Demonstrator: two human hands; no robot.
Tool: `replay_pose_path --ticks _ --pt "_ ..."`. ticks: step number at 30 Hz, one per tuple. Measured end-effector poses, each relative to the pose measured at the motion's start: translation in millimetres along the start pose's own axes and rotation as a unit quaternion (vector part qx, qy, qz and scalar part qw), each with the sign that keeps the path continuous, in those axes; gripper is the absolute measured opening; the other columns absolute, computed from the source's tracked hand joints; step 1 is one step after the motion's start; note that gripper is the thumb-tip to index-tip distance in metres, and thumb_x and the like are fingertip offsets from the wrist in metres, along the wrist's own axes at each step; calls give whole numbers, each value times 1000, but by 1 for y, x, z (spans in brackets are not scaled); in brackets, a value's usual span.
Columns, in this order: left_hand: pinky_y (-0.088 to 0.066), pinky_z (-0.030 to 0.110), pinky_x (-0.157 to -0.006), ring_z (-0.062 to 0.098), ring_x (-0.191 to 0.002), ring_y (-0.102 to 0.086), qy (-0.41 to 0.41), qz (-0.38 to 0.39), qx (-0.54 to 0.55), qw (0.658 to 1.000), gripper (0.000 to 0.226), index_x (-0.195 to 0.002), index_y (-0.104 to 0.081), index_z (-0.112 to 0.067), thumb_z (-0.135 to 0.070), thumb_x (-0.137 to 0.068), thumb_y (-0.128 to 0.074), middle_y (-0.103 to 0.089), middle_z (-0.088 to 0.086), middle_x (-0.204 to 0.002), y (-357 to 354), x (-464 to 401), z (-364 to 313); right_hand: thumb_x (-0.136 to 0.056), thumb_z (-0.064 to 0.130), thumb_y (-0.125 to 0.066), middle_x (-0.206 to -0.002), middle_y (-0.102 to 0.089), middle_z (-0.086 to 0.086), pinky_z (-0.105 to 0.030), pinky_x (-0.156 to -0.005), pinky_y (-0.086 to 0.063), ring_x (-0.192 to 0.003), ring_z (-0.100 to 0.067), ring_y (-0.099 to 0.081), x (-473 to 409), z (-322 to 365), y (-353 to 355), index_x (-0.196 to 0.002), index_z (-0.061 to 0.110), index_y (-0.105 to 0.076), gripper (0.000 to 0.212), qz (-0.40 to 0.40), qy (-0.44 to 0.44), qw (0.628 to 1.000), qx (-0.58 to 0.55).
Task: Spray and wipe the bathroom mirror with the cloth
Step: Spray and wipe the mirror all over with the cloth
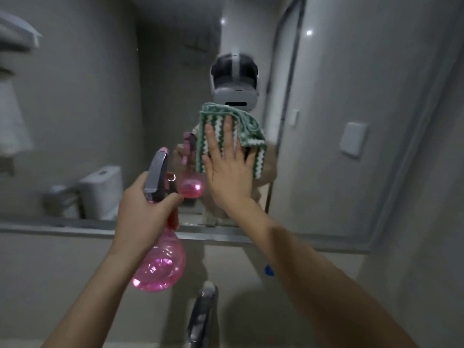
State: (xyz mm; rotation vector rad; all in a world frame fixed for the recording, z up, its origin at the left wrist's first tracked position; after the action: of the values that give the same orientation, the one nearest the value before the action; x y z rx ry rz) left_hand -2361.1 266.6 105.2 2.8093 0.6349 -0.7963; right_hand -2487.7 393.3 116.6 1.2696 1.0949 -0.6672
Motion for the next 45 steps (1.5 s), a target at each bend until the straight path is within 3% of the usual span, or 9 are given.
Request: replay_pose_path --ticks 5,9,12,18,21,23,29,38,45 --pt "-48 43 -53 24 -38 -48 -10 1 -9 1000 27 -84 -57 -10 -17 -58 -62 -52 6 -43 11 -3 5 -96 45 -27 -158 -22 -5 -49 -99 -38 -134 -20 -40 -5 30 -3 -151 29 -18 57 46 19 999 0" --pt "-45 28 -44 26 -39 -52 -26 15 -6 1000 22 -79 -56 -12 -18 -58 -61 -56 15 -51 -2 -1 -10 -97 46 -21 -160 -14 -1 -46 -105 -29 -122 -20 -51 -7 5 11 -151 36 -15 55 57 92 994 24" --pt "-44 22 -42 24 -40 -55 -35 35 -18 999 27 -74 -57 -1 -22 -57 -59 -59 16 -51 -25 4 -21 -99 46 -18 -161 -2 0 -45 -110 -19 -121 -24 -50 -11 -32 24 -151 38 -4 54 73 130 988 52" --pt "-47 27 -44 25 -41 -52 -21 103 44 994 36 -77 -57 5 -24 -57 -65 -56 11 -50 -84 15 -36 -99 47 -28 -157 -23 -4 -48 -108 -15 -134 -26 -41 -5 -135 47 -149 35 -24 53 9 46 997 56" --pt "-48 34 -50 28 -48 -54 -36 122 52 990 34 -73 -58 0 -29 -58 -69 -58 3 -50 -109 21 -44 -99 50 -24 -160 -10 2 -50 -108 -18 -140 -23 -31 7 -183 60 -150 37 -12 54 14 0 1000 28" --pt "-45 31 -49 25 -44 -52 -33 132 68 988 19 -71 -56 -1 -15 -68 -68 -55 7 -51 -125 26 -49 -98 52 -21 -157 2 8 -54 -110 -17 -143 -21 -22 15 -210 67 -147 40 -3 54 23 -52 998 3" --pt "-43 28 -42 21 -37 -48 -25 136 90 986 12 -82 -54 9 5 -76 -63 -50 13 -49 -147 33 -62 -97 55 -10 -160 -2 -1 -58 -111 -15 -146 -20 -10 33 -254 72 -149 34 -2 57 18 -134 991 13" --pt "-42 27 -41 19 -36 -47 -23 156 130 979 12 -78 -50 1 10 -77 -58 -48 5 -44 -148 26 -72 -98 47 -10 -160 4 -12 -52 -115 -3 -147 -28 4 23 -232 68 -151 23 3 60 6 -200 980 12" --pt "-42 23 -39 17 -34 -48 -40 141 126 981 15 -90 -53 9 7 -77 -61 -52 17 -62 -113 3 -67 -99 47 -15 -160 2 -11 -48 -113 4 -146 -25 6 -19 -157 59 -152 24 -2 59 -3 -120 993 6"
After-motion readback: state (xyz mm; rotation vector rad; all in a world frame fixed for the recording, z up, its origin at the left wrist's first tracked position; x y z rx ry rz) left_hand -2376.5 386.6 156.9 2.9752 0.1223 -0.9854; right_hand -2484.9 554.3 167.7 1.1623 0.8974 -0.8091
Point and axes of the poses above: each hand's wrist, its own x-axis away from the middle knuckle, its own y-axis out of the back of the hand, z = x × y, the point moved 1 cm from there along -x, towards the middle knuckle
